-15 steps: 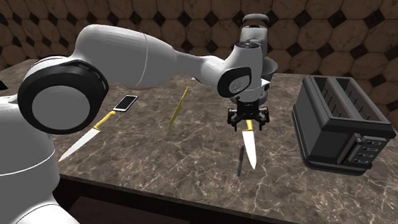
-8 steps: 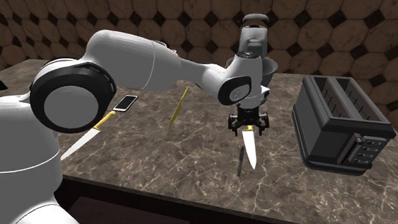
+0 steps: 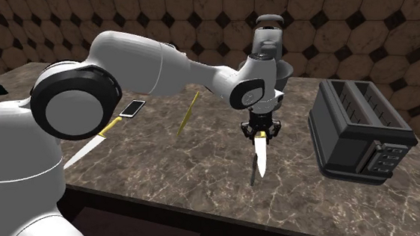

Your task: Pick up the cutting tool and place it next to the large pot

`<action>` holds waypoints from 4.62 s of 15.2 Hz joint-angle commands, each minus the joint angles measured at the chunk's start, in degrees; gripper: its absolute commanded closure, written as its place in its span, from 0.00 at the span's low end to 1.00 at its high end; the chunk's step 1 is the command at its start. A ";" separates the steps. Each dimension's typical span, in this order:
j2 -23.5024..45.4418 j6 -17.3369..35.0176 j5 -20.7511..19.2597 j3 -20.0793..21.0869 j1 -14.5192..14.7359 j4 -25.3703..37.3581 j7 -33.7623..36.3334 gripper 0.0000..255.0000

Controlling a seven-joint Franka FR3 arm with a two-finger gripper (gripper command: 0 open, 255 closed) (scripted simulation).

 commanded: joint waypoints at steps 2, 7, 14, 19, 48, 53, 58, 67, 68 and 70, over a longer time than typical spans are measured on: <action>0.53 1.15 -0.04 -0.14 -0.23 -0.07 -0.02 1.00; 0.39 1.15 -0.11 -0.16 -0.16 -0.18 0.05 1.00; -1.65 -3.46 -1.32 -0.74 0.18 2.59 0.67 1.00; -2.77 -6.87 -2.00 -1.05 0.30 5.00 0.99 1.00; -2.36 -29.54 -2.06 -1.85 -1.69 28.19 0.87 1.00; -0.57 -34.39 -1.15 -1.87 -2.93 34.72 0.52 1.00; 2.20 -39.95 0.26 -1.79 -4.85 42.95 0.15 1.00; -13.93 -34.46 -8.94 0.49 7.92 22.38 11.59 1.00; -15.51 -34.12 -9.86 1.07 9.08 20.54 13.18 1.00; -18.42 -33.63 -11.51 2.43 11.10 17.25 16.38 1.00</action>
